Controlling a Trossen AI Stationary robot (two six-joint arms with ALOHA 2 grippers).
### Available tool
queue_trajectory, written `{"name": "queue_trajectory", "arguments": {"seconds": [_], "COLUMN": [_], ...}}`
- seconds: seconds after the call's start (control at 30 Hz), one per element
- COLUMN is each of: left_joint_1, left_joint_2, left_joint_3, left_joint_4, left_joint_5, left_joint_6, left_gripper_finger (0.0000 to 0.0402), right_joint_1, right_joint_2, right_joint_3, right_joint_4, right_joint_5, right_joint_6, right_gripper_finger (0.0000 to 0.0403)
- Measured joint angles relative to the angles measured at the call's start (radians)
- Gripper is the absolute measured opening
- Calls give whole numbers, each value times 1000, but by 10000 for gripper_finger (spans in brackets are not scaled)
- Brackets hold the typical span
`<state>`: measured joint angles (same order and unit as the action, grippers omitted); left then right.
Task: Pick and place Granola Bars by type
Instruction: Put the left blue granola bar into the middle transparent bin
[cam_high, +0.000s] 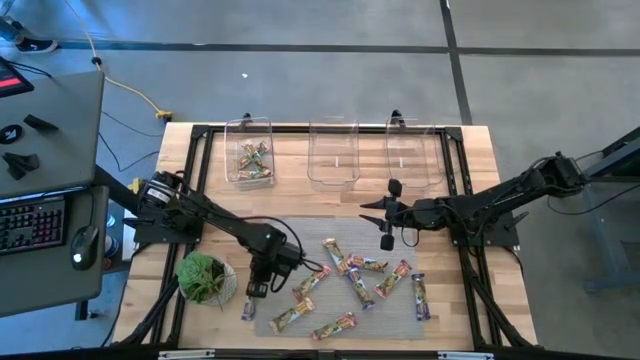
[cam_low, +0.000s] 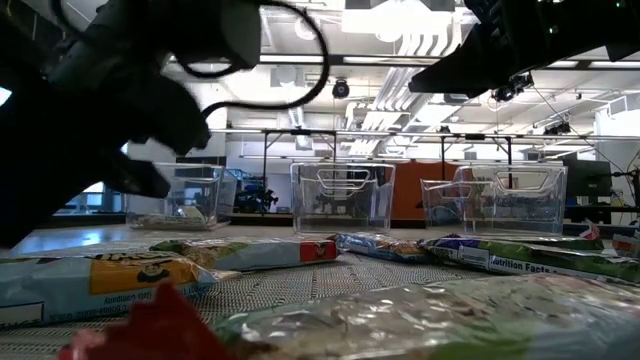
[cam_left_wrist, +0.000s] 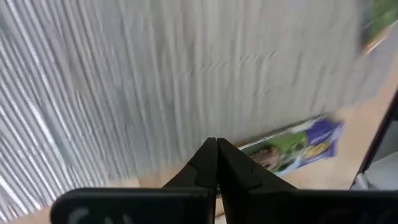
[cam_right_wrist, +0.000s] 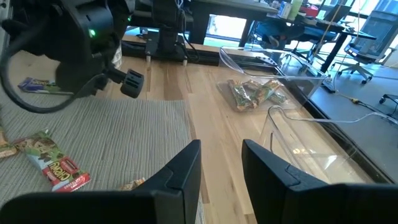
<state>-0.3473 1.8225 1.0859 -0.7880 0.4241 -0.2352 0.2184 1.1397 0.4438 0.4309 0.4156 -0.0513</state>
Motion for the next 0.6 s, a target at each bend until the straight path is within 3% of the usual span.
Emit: {"name": "queue_trajectory", "arguments": {"seconds": [0.37,0.6], "left_joint_1": [0,1], "left_joint_2": [-1,-2], "left_joint_3": [177,236], "left_joint_4": [-44,-54], "left_joint_5": [-123,-369], "left_joint_6": [125,258], "left_gripper_finger": [1,1], "right_joint_1": [0,0], "right_joint_2": [0,0], "right_joint_3": [0,0], "right_joint_4": [0,0], "right_joint_5": [0,0], "right_joint_6": [-1,-1], "right_gripper_finger": [101,101]}}
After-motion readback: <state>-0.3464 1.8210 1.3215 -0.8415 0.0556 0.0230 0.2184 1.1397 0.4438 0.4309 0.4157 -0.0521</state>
